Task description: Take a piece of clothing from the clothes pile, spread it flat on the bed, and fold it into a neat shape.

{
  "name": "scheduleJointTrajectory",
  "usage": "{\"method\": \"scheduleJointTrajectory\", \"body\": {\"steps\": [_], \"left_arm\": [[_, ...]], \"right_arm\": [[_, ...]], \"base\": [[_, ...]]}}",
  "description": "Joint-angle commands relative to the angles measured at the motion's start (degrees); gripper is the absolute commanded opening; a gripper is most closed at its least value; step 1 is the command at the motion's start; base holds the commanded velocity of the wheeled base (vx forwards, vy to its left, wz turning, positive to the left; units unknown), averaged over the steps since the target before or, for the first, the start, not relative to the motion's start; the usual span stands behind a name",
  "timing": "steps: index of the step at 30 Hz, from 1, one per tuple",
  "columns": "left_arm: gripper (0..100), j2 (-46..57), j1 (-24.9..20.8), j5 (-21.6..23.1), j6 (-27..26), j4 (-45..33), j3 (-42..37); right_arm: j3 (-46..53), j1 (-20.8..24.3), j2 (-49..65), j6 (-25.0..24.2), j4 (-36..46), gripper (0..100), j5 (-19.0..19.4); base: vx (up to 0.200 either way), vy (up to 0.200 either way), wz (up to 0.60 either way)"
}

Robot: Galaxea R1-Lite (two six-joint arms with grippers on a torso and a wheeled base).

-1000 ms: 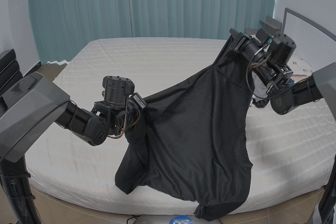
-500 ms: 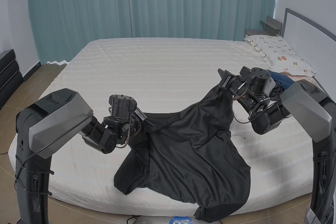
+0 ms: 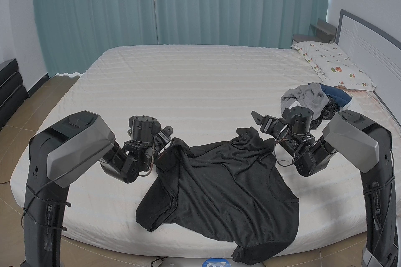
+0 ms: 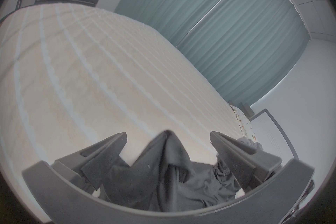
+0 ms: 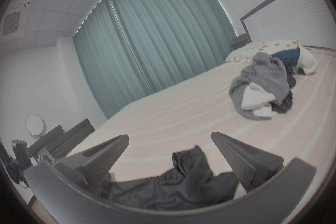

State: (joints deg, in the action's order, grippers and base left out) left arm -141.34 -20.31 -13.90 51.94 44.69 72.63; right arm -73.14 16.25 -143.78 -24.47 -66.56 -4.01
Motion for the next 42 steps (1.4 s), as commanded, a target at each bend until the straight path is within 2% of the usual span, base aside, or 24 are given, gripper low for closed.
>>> {"method": "scheduleJointTrajectory", "body": {"steps": [1, 4, 15, 22, 29, 33, 34, 42], "left_arm": [[100, 3.8, 2.5, -0.3, -1.1, -0.2, -0.8], [100, 4.4, 3.4, 0.4, -1.0, -0.2, -2.1], [100, 1.6, 3.6, 9.2, 2.3, -0.2, -6.4], [100, -1.7, 3.6, 9.7, 2.3, 0.7, -5.4], [100, -2.7, 3.4, 10.2, 2.2, 0.7, -5.0], [100, -4.5, 3.3, 11.1, 2.0, 0.1, -2.0], [0, -4.6, 3.3, 11.1, 2.0, 0.4, -2.1], [0, -4.3, 4.3, 10.2, 2.2, 0.7, -1.8]], "right_arm": [[3.7, 0.1, -0.2, -0.3, 0.6, 100, 0.1], [5.4, 0.4, -0.3, -1.5, 0.7, 100, 0.1], [9.0, -3.1, 5.5, -9.8, 5.1, 100, 0.6], [15.4, -2.4, 9.0, -13.7, 5.6, 100, 1.6], [15.3, -2.4, 8.7, -13.8, 5.7, 100, 1.5], [15.8, -1.6, 9.0, -13.9, 5.6, 100, 1.5], [15.8, -1.5, 9.0, -13.9, 5.6, 100, 1.5], [15.8, -1.9, 8.5, -13.9, 5.6, 100, 1.4]], "base": [[0.0, 0.0, 0.0], [0.0, 0.0, 0.0], [0.0, 0.0, 0.0], [0.0, 0.0, 0.0], [0.0, 0.0, 0.0], [0.0, 0.0, 0.0], [0.0, 0.0, 0.0], [0.0, 0.0, 0.0]]}}
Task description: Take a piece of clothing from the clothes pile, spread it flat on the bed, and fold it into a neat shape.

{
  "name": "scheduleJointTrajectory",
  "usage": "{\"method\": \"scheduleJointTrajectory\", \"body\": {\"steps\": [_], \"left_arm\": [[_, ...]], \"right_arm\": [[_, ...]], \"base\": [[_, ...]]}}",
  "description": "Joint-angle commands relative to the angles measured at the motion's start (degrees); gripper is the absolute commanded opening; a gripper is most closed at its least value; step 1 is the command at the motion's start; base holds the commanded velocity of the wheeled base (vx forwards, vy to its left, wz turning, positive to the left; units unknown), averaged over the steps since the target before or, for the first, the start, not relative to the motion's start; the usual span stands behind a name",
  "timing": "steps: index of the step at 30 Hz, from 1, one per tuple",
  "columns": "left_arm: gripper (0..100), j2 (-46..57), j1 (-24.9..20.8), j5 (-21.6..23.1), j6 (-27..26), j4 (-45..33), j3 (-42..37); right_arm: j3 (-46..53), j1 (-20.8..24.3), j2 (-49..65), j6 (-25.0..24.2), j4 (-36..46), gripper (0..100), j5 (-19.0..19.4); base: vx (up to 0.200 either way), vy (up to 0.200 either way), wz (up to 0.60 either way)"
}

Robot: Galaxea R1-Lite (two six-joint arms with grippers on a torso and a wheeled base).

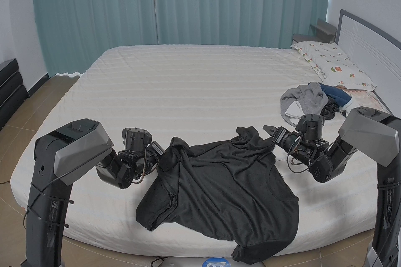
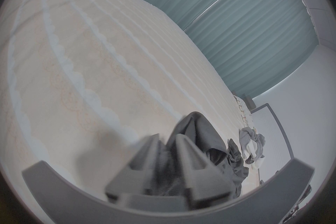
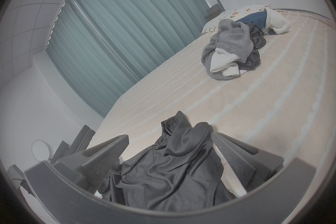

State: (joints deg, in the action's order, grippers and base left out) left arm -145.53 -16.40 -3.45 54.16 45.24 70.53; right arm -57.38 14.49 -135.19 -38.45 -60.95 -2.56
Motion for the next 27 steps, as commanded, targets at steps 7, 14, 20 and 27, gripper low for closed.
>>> {"method": "scheduleJointTrajectory", "body": {"steps": [7, 14, 20, 27], "left_arm": [[0, -0.5, 5.2, -4.3, -0.3, 9.5, 2.3], [0, -0.6, 9.3, -4.5, -0.4, 13.4, 2.9], [0, -1.4, 11.9, -4.5, -0.4, 15.1, 3.8], [0, -4.1, 13.5, -5.6, -0.5, 16.6, 7.5]], "right_arm": [[0.2, -1.3, -0.1, 0.0, -0.1, 100, -0.5], [0.3, -1.6, -1.5, 0.0, -1.7, 100, -0.7], [0.3, -1.6, -2.3, 0.0, -2.2, 100, -0.7], [0.4, -1.7, -3.1, 0.0, -2.2, 100, -0.7]], "base": [[0.0, 0.0, 0.0], [0.0, 0.0, 0.0], [0.0, 0.0, 0.0], [0.0, 0.0, 0.0]]}}
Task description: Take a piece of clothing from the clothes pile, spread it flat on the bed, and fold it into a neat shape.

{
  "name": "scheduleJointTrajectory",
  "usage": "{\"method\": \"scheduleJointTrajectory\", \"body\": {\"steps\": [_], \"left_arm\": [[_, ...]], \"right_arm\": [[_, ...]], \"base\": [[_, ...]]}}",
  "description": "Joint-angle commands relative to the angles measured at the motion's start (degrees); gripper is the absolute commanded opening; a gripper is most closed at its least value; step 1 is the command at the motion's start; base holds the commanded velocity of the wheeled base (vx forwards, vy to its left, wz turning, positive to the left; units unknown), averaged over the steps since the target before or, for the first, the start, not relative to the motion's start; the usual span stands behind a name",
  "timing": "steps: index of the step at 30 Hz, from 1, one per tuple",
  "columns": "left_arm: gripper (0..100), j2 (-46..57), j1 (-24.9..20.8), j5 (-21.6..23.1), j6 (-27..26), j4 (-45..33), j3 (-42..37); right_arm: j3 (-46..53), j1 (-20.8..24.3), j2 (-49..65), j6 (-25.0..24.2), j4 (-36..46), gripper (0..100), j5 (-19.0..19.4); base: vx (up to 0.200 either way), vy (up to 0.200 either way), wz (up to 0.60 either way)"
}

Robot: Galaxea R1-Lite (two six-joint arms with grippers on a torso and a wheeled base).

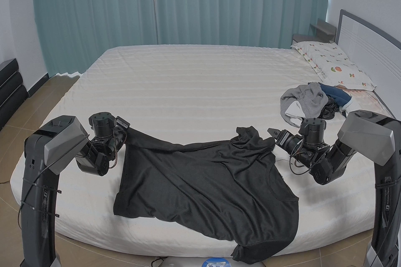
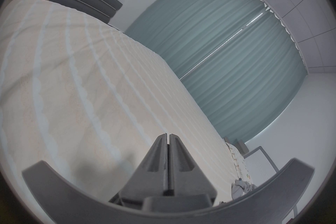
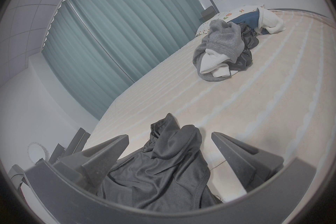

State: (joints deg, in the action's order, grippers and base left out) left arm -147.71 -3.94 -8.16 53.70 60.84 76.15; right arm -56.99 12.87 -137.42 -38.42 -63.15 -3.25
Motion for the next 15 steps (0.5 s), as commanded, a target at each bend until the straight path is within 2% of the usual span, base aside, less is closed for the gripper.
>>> {"method": "scheduleJointTrajectory", "body": {"steps": [1, 6, 7, 15], "left_arm": [[0, -2.1, 1.0, -1.1, 0.0, 1.3, 2.2], [0, -2.8, 1.0, -2.4, 0.0, 2.6, 3.2], [100, -2.8, 1.0, -2.4, 0.0, 2.6, 3.1], [100, -2.0, 1.1, -1.8, 0.8, 1.5, 1.5]], "right_arm": [[0.0, 0.0, -0.8, 0.0, 0.0, 100, 0.0], [0.1, 0.0, -0.8, 0.0, 0.0, 100, 0.0], [0.2, 0.1, -0.9, 0.0, 0.0, 100, 0.0], [0.1, 0.6, -3.8, 0.3, 0.0, 100, 0.0]], "base": [[0.0, 0.0, 0.0], [0.0, 0.0, 0.0], [0.0, 0.0, 0.0], [0.0, 0.0, 0.0]]}}
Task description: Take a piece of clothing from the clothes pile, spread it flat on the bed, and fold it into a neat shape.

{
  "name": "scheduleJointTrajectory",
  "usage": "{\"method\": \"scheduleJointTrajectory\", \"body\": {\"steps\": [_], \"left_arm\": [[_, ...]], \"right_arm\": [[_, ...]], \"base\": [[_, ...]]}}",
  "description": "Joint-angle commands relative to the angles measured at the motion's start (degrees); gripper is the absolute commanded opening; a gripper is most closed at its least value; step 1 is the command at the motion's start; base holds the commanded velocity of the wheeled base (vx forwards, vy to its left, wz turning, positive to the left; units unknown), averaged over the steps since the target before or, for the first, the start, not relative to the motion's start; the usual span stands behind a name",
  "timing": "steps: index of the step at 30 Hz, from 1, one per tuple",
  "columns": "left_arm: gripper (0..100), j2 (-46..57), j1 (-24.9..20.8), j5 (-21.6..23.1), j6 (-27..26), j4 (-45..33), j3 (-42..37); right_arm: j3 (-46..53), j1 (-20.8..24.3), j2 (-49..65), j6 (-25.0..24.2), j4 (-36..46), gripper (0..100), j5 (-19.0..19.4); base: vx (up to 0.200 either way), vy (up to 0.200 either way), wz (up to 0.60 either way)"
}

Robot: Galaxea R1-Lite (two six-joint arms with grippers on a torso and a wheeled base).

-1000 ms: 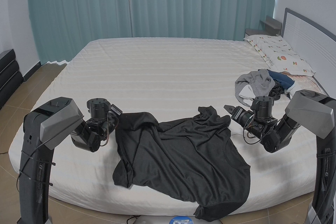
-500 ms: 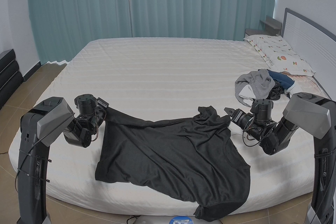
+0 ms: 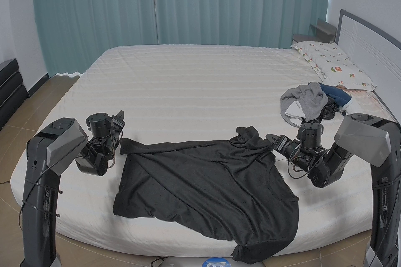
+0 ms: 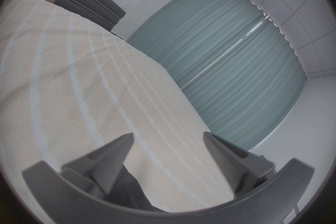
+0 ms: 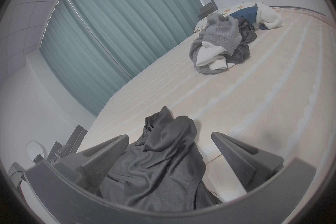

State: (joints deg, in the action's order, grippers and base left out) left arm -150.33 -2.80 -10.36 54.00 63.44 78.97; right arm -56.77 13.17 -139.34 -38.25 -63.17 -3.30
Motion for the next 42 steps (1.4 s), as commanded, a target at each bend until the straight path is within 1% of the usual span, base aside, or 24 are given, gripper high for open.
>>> {"method": "scheduleJointTrajectory", "body": {"steps": [1, 7, 8, 9, 11, 13, 15, 20, 29, 30, 38, 42], "left_arm": [[100, 0.7, 0.0, 0.4, 0.8, -1.6, -1.9], [100, 2.6, -0.1, 0.7, 3.0, -3.8, -4.8], [100, 4.6, -0.1, 1.7, 4.8, -4.1, -7.4], [100, 5.1, -0.1, 2.5, 5.2, -4.1, -8.2], [100, 8.8, -0.1, 7.8, 8.1, -4.0, -13.1], [100, 11.1, -0.1, 11.3, 10.2, -3.8, -16.2], [100, 12.3, -0.1, 13.1, 10.9, -3.8, -18.2], [100, 11.9, -0.1, 13.2, 10.9, -4.1, -18.6], [100, 11.7, -0.1, 13.2, 10.9, -4.2, -18.7], [100, 11.7, -0.1, 13.1, 10.9, -4.2, -18.7], [100, 11.6, -0.1, 13.2, 10.9, -4.3, -18.6], [100, 11.5, -0.1, 13.3, 10.9, -4.4, -18.5]], "right_arm": [[-0.2, 0.4, -2.3, 0.2, 0.1, 100, 0.1], [-1.0, 1.1, -3.8, 0.5, 0.2, 100, 0.0], [-1.2, 1.0, -3.9, 0.5, 0.3, 100, 0.1], [-1.2, 1.0, -4.0, 0.5, 0.4, 100, 0.1], [-1.6, 1.0, -4.9, 0.5, 0.8, 100, 0.1], [-3.0, 1.0, -5.9, 0.7, 1.1, 100, 0.0], [-4.2, 1.0, -6.4, 1.0, 1.6, 100, 0.0], [-7.2, 0.5, -7.8, 1.3, 4.7, 100, 0.0], [-8.4, 0.1, -8.7, 1.3, 6.1, 100, 0.8], [-8.4, 0.1, -8.6, 1.3, 6.8, 0, 0.8], [-11.1, 0.0, -9.2, 1.3, 8.5, 0, 0.3], [-13.9, -1.2, -10.0, 1.0, 8.0, 0, -1.9]], "base": [[0.0, 0.0, 0.0], [0.0, 0.0, 0.0], [0.0, 0.0, 0.0], [0.0, 0.0, 0.0], [0.0, 0.0, 0.0], [0.0, 0.0, 0.0], [0.0, 0.0, 0.0], [0.0, 0.0, 0.0], [0.0, 0.0, 0.0], [0.0, 0.0, 0.0], [0.0, 0.0, 0.0], [0.0, 0.0, 0.0]]}}
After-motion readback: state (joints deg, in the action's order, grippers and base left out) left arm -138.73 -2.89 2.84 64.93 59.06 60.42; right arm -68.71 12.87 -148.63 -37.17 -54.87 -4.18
